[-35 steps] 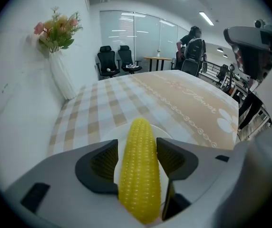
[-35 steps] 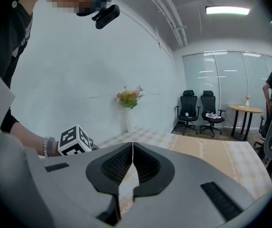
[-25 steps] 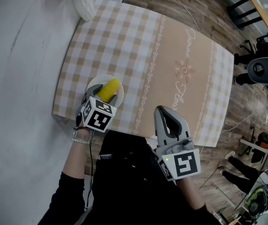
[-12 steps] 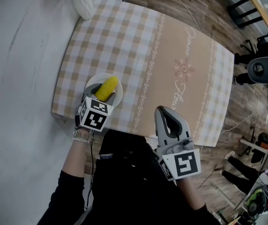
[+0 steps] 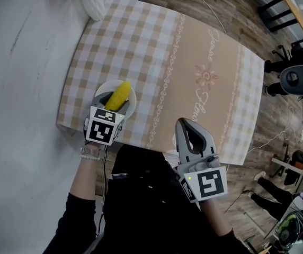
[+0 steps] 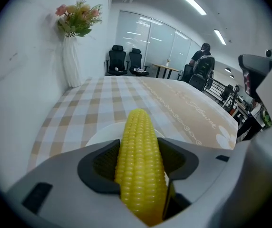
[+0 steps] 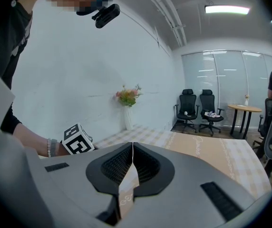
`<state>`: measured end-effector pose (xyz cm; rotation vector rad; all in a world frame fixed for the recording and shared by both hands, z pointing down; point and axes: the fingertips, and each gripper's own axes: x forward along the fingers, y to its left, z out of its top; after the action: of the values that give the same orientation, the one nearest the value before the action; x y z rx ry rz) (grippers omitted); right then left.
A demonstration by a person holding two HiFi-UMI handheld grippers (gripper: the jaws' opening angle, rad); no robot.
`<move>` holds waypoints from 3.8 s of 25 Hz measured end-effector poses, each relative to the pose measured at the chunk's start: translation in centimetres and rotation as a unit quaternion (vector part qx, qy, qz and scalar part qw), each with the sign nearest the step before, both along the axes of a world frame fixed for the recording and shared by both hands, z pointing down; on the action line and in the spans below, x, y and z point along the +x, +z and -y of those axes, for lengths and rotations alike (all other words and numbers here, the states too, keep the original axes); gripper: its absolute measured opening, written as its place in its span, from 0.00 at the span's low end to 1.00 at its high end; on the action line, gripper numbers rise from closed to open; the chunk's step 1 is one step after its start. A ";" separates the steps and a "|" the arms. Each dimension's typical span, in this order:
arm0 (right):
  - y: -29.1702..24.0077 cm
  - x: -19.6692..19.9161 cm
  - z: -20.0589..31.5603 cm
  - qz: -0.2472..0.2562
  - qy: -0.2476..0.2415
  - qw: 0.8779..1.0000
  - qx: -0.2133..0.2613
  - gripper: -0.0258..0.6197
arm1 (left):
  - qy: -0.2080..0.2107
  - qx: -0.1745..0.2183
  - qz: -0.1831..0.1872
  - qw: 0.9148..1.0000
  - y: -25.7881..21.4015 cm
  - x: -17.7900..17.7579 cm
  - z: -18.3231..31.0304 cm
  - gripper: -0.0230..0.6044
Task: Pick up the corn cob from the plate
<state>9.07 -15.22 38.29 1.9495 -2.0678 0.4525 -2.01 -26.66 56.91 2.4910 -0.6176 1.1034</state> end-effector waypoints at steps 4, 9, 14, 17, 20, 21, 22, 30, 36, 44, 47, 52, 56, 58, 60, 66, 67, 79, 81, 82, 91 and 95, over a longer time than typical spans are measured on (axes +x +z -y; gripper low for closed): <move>-0.5 0.2 -0.2 -0.001 -0.002 1.000 0.008 0.11 | -0.004 0.013 -0.006 1.000 -1.4 0.1 -0.3 0.44; -1.4 0.9 -0.7 -0.006 -0.003 1.000 0.020 0.10 | -0.010 0.031 -0.016 0.999 -3.7 0.4 -0.7 0.44; -2.2 1.5 -1.4 -0.011 -0.004 0.999 0.031 0.10 | -0.015 0.048 -0.022 0.999 -6.1 0.4 -1.6 0.44; -2.7 1.6 -1.9 -0.015 -0.006 0.999 0.038 0.11 | -0.023 0.056 -0.032 0.998 -7.7 0.1 -2.1 0.44; -3.3 1.7 -2.4 -0.019 -0.009 0.999 0.045 0.11 | -0.031 0.063 -0.042 0.997 -9.2 -0.2 -2.6 0.44; -3.5 1.7 -2.6 -0.020 -0.010 0.999 0.048 0.11 | -0.033 0.066 -0.044 0.996 -9.8 -0.2 -2.8 0.44; -3.7 1.7 -2.7 -0.021 -0.011 0.999 0.049 0.11 | -0.034 0.070 -0.046 0.996 -10.3 -0.2 -3.0 0.44; -5.2 2.1 -3.6 -0.033 -0.022 0.997 0.067 0.11 | -0.030 0.095 -0.072 0.992 -14.5 0.5 -5.2 0.44; -5.8 2.6 -4.3 -0.036 -0.025 0.996 0.076 0.11 | -0.033 0.107 -0.097 0.989 -17.5 0.9 -6.6 0.44; -6.3 3.2 -4.7 -0.036 -0.032 0.995 0.084 0.10 | -0.037 0.139 -0.116 0.983 -21.5 0.9 -8.2 0.44; -6.5 3.3 -4.7 -0.036 -0.036 0.995 0.088 0.10 | -0.041 0.148 -0.123 0.980 -22.4 0.8 -8.5 0.44; -7.3 3.5 -4.5 -0.037 -0.040 0.994 0.098 0.11 | -0.035 0.158 -0.127 0.979 -23.4 0.8 -9.4 0.44; -7.8 3.6 -4.4 -0.040 -0.043 0.993 0.105 0.10 | -0.027 0.165 -0.128 0.978 -24.1 0.9 -10.0 0.44; -7.9 3.5 -4.3 -0.040 -0.044 0.992 0.107 0.10 | -0.026 0.168 -0.131 0.977 -24.4 0.8 -10.2 0.44; -8.0 3.5 -4.2 -0.041 -0.045 0.992 0.109 0.10 | -0.026 0.170 -0.137 0.976 -24.7 0.8 -10.4 0.44; -8.3 3.5 -4.1 -0.041 -0.048 0.992 0.113 0.10 | -0.018 0.182 -0.142 0.973 -25.7 1.1 -11.0 0.44; -8.3 3.5 -4.1 -0.042 -0.049 0.991 0.114 0.10 | -0.018 0.183 -0.142 0.973 -25.7 1.2 -11.0 0.44; -8.8 3.4 -4.6 -0.056 -0.056 0.990 0.118 0.10 | -0.013 0.184 -0.148 0.972 -26.0 1.6 -11.7 0.44; -8.9 3.3 -4.7 -0.057 -0.058 0.990 0.119 0.11 | -0.011 0.186 -0.149 0.971 -26.1 1.7 -11.8 0.44; -8.9 3.2 -4.7 -0.057 -0.058 0.989 0.119 0.10 | -0.010 0.187 -0.148 0.971 -26.2 1.7 -11.9 0.44; -9.1 2.8 -4.7 -0.062 -0.064 0.989 0.120 0.10 | -0.004 0.190 -0.149 0.970 -26.2 1.7 -12.0 0.44; -9.1 2.6 -4.7 -0.063 -0.068 0.988 0.121 0.10 | -0.002 0.190 -0.147 0.971 -26.1 1.7 -12.0 0.44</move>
<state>11.68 -10.54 29.23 1.8900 -2.2406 0.0492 -0.27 -14.64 30.83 2.8965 -0.8050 0.6367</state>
